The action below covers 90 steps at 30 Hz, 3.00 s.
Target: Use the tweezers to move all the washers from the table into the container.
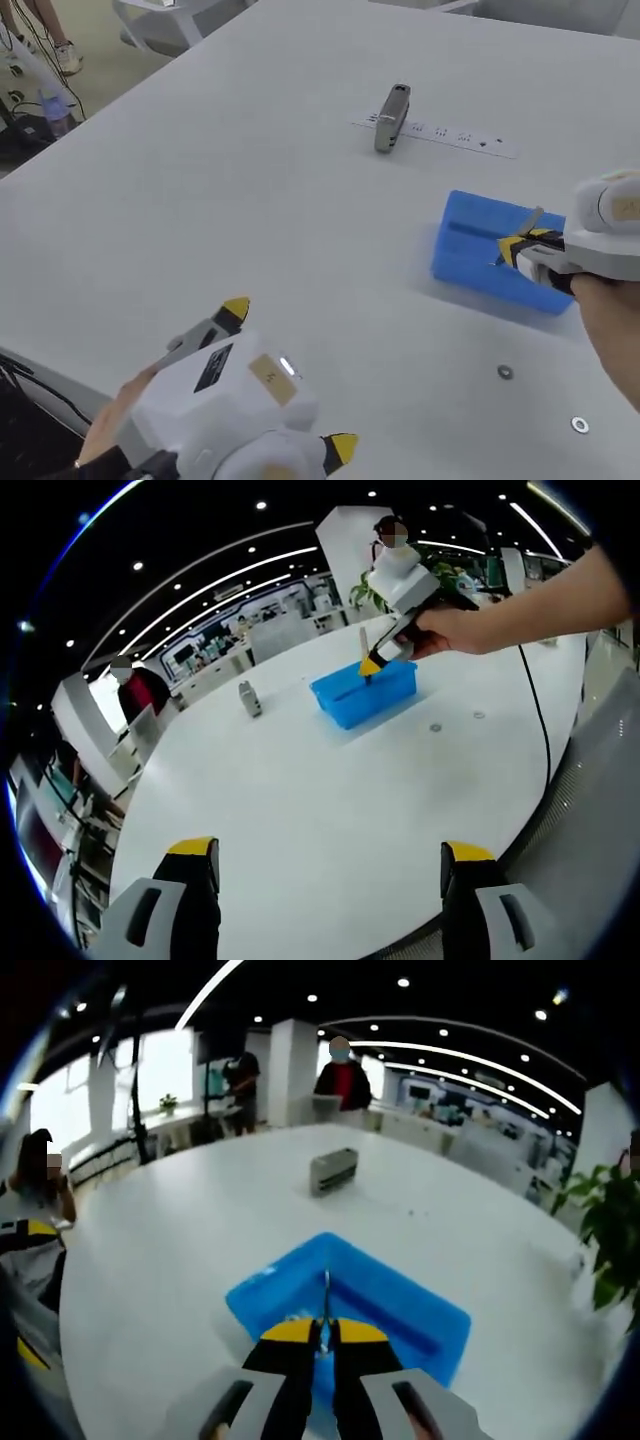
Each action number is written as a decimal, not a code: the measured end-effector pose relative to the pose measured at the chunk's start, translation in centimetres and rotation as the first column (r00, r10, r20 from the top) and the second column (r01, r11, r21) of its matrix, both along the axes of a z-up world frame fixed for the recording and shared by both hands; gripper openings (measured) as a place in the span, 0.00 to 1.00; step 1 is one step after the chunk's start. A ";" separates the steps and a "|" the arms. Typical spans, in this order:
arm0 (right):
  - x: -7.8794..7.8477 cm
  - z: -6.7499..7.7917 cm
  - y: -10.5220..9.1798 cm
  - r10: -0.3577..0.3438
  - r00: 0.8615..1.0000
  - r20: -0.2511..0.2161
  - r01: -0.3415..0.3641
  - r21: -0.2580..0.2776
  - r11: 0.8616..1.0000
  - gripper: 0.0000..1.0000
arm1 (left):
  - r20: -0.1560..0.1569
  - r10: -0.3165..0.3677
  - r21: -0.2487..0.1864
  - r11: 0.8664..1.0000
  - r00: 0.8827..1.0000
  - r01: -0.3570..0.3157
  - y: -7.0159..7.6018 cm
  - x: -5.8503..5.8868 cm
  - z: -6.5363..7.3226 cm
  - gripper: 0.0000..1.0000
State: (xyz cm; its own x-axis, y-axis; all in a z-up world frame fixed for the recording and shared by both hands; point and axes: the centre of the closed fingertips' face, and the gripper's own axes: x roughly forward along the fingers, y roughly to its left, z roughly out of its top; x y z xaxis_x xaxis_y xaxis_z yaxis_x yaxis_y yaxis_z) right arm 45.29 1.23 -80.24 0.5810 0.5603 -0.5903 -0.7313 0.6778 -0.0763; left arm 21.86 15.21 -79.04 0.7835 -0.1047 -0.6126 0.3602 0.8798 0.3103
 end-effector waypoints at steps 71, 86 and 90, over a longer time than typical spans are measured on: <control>-11.4 0.3 -3.8 -0.038 0.992 -0.117 0.051 0.107 0.993 0.04 | -0.009 -0.046 -0.023 0.999 0.999 0.045 -1.1 -0.2 0.0 0.94; -11.6 -1.2 -4.6 -0.050 0.987 -0.150 0.063 0.080 0.995 0.04 | -0.016 -0.041 -0.018 0.999 0.999 0.041 -1.0 -0.2 -0.2 0.93; -11.8 -1.6 -4.4 -0.049 0.989 -0.136 0.058 0.062 0.996 0.04 | -0.017 -0.040 -0.017 0.999 0.999 0.040 -0.9 -0.2 -0.2 0.93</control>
